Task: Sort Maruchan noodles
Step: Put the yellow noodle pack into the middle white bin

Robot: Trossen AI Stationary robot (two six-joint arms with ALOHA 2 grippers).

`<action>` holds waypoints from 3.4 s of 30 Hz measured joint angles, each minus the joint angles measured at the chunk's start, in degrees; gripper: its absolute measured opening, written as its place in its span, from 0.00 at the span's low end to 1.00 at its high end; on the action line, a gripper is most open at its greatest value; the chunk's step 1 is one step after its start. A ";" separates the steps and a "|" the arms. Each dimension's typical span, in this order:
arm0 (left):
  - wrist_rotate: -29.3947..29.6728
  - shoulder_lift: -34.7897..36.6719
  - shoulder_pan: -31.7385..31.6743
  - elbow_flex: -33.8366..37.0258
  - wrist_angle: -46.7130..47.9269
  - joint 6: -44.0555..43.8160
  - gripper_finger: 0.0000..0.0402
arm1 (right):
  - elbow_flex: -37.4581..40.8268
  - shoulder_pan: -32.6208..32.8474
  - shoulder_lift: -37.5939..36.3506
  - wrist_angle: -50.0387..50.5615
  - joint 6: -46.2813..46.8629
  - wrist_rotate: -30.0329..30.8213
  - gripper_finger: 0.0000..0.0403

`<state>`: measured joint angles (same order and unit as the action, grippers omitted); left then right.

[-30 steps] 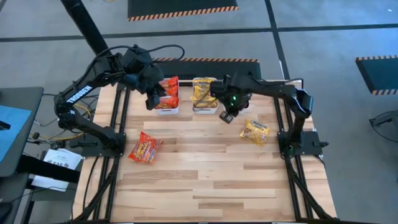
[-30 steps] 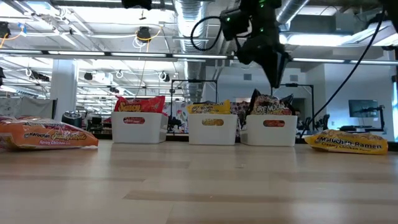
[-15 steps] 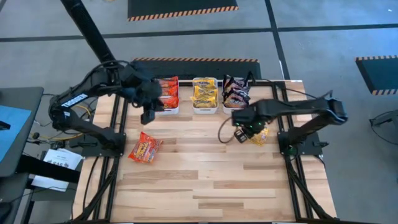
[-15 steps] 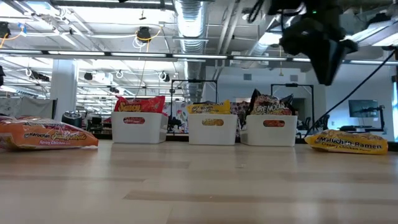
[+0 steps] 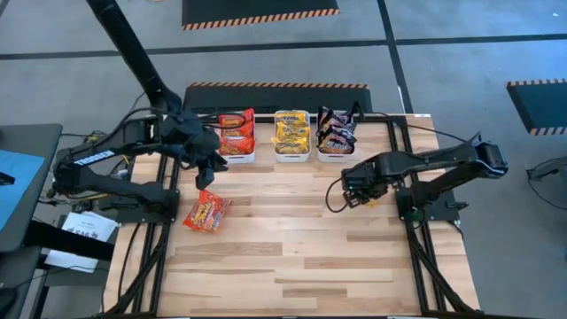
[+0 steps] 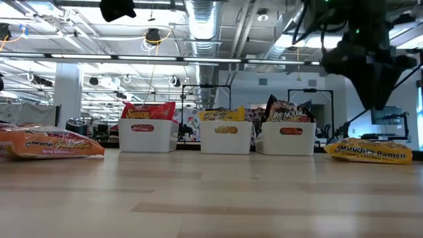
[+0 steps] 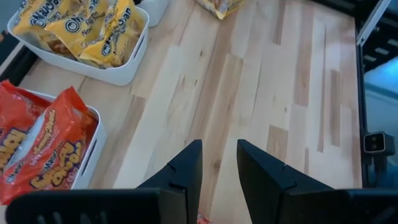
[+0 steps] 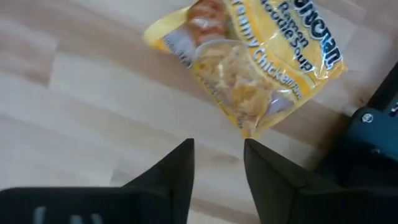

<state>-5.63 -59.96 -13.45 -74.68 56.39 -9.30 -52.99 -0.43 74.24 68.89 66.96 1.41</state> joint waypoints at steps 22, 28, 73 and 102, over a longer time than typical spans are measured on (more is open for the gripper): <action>0.00 3.62 -0.02 2.61 -2.20 -0.46 0.21 | 17.82 -16.39 -0.55 -20.78 7.73 0.39 0.57; 0.01 3.62 -0.02 2.58 -2.17 -0.31 0.21 | 18.44 -16.43 -0.53 -25.02 8.63 -0.03 0.48; 0.57 3.60 -0.02 2.58 -1.93 0.44 0.21 | -16.87 -2.38 19.71 -47.93 -29.58 28.12 0.00; 1.16 3.60 -0.02 2.58 -1.85 0.10 0.21 | -40.87 -14.98 41.44 -27.18 -35.45 37.00 0.00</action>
<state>-4.46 -56.36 -13.47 -72.10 54.54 -9.20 -93.86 -15.41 115.68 41.70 31.52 38.41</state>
